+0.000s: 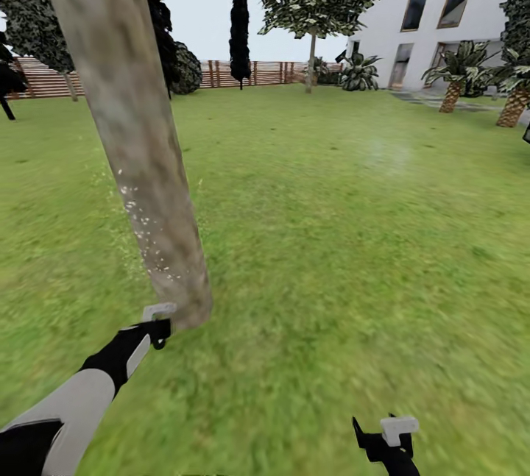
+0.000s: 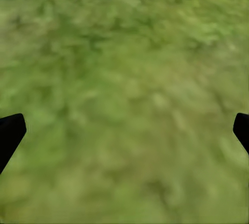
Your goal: In the garden, pick up the pesticide atomizer on the floor and spray pesticide onto both trees until each tree trunk is fully covered.
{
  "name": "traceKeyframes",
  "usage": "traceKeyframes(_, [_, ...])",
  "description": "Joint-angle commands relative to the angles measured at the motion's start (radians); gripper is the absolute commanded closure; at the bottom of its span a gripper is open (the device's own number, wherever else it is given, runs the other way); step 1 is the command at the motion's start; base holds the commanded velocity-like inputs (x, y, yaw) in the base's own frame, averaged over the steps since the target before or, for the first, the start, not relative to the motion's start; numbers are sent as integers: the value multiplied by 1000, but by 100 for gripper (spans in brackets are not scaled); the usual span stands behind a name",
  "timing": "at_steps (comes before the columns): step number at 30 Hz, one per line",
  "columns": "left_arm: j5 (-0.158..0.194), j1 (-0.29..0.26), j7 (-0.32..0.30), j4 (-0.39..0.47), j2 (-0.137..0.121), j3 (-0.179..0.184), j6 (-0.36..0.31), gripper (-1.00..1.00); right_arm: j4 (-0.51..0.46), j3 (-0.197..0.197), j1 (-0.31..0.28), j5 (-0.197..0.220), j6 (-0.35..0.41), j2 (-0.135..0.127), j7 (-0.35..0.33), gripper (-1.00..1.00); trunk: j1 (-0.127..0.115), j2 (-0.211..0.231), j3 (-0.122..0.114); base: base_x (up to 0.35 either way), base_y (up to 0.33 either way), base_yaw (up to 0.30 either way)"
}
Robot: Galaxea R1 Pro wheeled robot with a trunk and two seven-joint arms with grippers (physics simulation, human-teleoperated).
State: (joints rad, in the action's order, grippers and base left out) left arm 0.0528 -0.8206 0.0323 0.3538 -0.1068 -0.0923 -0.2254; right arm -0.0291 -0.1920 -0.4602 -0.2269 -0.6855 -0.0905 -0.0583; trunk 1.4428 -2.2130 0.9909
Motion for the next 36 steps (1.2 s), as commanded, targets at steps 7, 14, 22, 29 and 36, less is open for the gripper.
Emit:
traceKeyframes(7, [-2, 0, 0, -1, 7, -2, 0, 100, 0, 0, 0, 0, 0, 0, -3, -100, 0, 0, 0, 53, -75, 100])
traceKeyframes(14, [-1, 0, 0, -1, 7, -2, 0, 100, 0, 0, 0, 0, 1, 0, -3, -100, 0, 0, 0, 117, -252, 21])
traceKeyframes(22, [0, 0, 0, -1, 7, -1, 0, 100, 0, 0, 0, 0, 0, 0, -3, -100, 0, 0, 0, 93, -262, 181])
traceKeyframes(29, [1, 0, 0, -1, 8, -1, 0, 100, 0, 0, 0, 0, 1, 0, -3, -100, 0, 0, 0, 91, -263, 28])
traceKeyframes(36, [1, 0, 0, -1, 8, -2, 0, 100, 0, 0, 0, 0, 0, 0, -3, -100, 0, 0, 0, 91, -263, 258])
